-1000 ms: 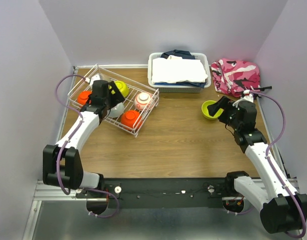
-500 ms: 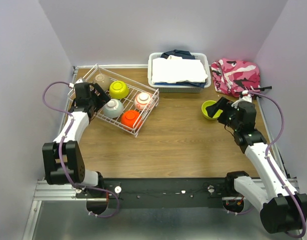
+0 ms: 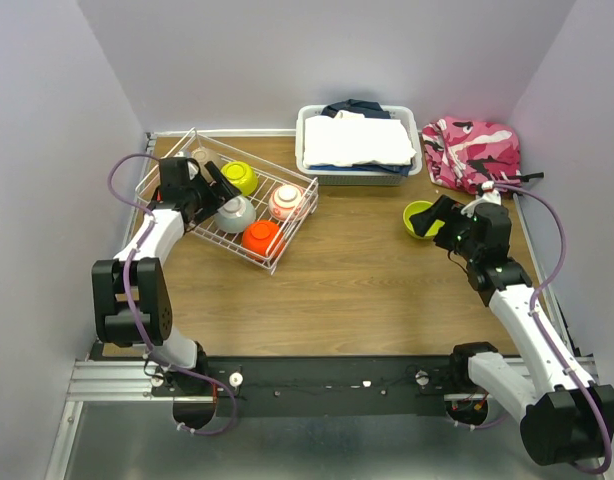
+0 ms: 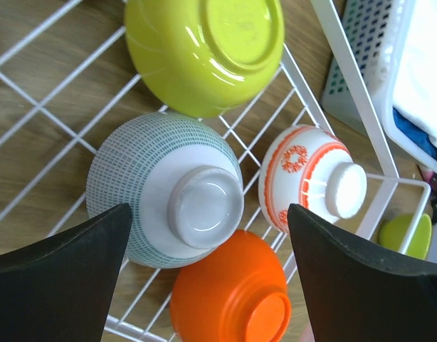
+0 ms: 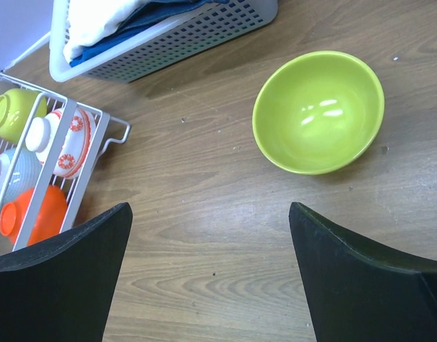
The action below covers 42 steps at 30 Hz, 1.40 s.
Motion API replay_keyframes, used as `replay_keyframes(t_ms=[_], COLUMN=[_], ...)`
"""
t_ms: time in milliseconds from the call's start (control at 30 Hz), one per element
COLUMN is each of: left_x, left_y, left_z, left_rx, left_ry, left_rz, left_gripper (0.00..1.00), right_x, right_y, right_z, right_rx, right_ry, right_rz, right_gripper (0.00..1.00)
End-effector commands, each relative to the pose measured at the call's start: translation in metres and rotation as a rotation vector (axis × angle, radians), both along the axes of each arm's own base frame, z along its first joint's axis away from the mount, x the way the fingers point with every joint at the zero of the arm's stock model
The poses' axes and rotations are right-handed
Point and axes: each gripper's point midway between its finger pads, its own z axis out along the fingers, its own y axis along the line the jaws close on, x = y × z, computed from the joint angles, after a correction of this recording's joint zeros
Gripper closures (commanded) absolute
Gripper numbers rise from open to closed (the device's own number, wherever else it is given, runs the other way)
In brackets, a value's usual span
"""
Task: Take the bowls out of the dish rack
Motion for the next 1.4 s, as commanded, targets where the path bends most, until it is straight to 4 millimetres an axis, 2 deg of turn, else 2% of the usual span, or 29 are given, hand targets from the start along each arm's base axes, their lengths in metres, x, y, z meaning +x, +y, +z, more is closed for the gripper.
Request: replay_keyframes(t_ms=[0, 300, 467, 667, 933, 1367], left_x=[0.003, -0.001, -0.004, -0.008, -0.007, -0.014], left_y=[-0.019, 0.013, 0.024, 0.023, 0.017, 0.013], left_z=[0.014, 0.011, 0.006, -0.018, -0.035, -0.058], left_rx=[-0.031, 0.106, 0.161, 0.144, 0.041, -0.002], left_ry=[-0.038, -0.025, 0.011, 0.122, 0.15, 0.195], left_rz=[-0.088, -0.022, -0.028, -0.056, -0.115, -0.168], left_gripper=[0.01, 0.01, 0.01, 0.01, 0.01, 0.01], right_x=[-0.001, 0.0, 0.0, 0.0, -0.003, -0.004], right_y=[0.004, 0.005, 0.004, 0.005, 0.005, 0.006], right_z=[-0.005, -0.004, -0.006, -0.007, -0.012, -0.013], right_rx=[0.01, 0.007, 0.007, 0.008, 0.005, 0.018], right_ry=[0.013, 0.012, 0.015, 0.017, 0.025, 0.032], right_rz=[0.022, 0.029, 0.027, 0.031, 0.032, 0.033], right_gripper=[0.02, 0.02, 0.02, 0.01, 0.02, 0.02])
